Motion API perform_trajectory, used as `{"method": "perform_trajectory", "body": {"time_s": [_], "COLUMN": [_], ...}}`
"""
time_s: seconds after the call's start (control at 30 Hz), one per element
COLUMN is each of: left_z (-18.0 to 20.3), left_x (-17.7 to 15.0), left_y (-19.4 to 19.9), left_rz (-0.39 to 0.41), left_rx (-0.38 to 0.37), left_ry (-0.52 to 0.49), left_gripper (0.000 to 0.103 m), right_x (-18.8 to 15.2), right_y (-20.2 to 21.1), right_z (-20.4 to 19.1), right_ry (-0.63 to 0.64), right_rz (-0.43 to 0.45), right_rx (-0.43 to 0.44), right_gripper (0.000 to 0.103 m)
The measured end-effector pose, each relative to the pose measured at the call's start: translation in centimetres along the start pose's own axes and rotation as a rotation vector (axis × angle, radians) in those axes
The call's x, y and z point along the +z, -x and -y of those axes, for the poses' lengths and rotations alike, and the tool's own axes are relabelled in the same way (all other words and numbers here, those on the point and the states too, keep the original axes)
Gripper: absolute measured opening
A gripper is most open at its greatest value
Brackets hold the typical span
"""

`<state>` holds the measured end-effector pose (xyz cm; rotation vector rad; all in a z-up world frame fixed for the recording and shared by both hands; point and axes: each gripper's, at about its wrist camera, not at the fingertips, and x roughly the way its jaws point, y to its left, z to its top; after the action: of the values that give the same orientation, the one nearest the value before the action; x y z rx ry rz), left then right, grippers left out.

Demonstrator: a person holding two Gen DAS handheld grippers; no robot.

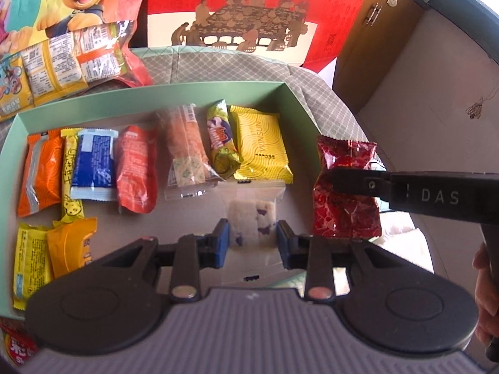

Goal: Organize snacks
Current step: 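Carry both snacks into the green box and open both tools, then grasp the red square candy with the right tool while the left tool moves to the heap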

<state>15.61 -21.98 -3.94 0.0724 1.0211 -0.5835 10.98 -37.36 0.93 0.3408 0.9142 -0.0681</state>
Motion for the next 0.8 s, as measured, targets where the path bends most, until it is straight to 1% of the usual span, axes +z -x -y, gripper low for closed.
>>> {"method": "perform_trajectory", "body": {"time_s": [0.13,0.17,0.2,0.23,0.27,0.3,0.33,0.37,0.6,0.8], "left_z": [0.4,0.5,0.6,0.8,0.9,1.1,1.2,1.2,0.1,-0.8], "left_x": [0.1,0.1,0.1,0.1,0.1,0.1,0.0,0.0,-0.8,-2.3], "left_y": [-1.2,-1.4,-1.5,-1.6,-1.7,-1.7,-1.4,-1.2,0.3,2.9], "left_rz": [-0.016,-0.017,-0.013,-0.006,-0.003,0.004,0.022,0.032,0.005,0.018], "left_rx": [-0.008,-0.006,-0.001,0.008,0.024,0.039,0.061,0.071,0.055,0.06], "left_ry": [-0.001,-0.001,-0.004,-0.009,-0.015,-0.021,-0.03,-0.036,-0.005,0.002], "left_gripper": [0.032,0.032,0.036,0.053,0.068,0.094,0.103,0.103,0.103,0.103], "right_x": [0.5,0.6,0.7,0.7,0.7,0.7,0.6,0.5,-0.4,-2.4], "right_y": [-1.4,-1.6,-1.6,-1.6,-1.4,-1.0,-0.5,-0.1,1.6,3.4], "right_z": [0.0,-0.1,-0.1,-0.1,0.0,0.0,0.0,-0.1,0.0,-0.2], "right_ry": [0.03,0.038,0.038,0.029,0.015,0.0,-0.008,-0.007,-0.047,-0.083], "right_rz": [-0.02,-0.022,-0.018,-0.009,0.002,0.025,0.053,0.074,0.078,0.084], "right_rx": [-0.013,-0.015,-0.02,-0.024,-0.023,-0.025,-0.031,-0.039,-0.061,-0.069], "right_gripper": [0.02,0.023,0.025,0.038,0.065,0.08,0.1,0.103,0.103,0.103]}}
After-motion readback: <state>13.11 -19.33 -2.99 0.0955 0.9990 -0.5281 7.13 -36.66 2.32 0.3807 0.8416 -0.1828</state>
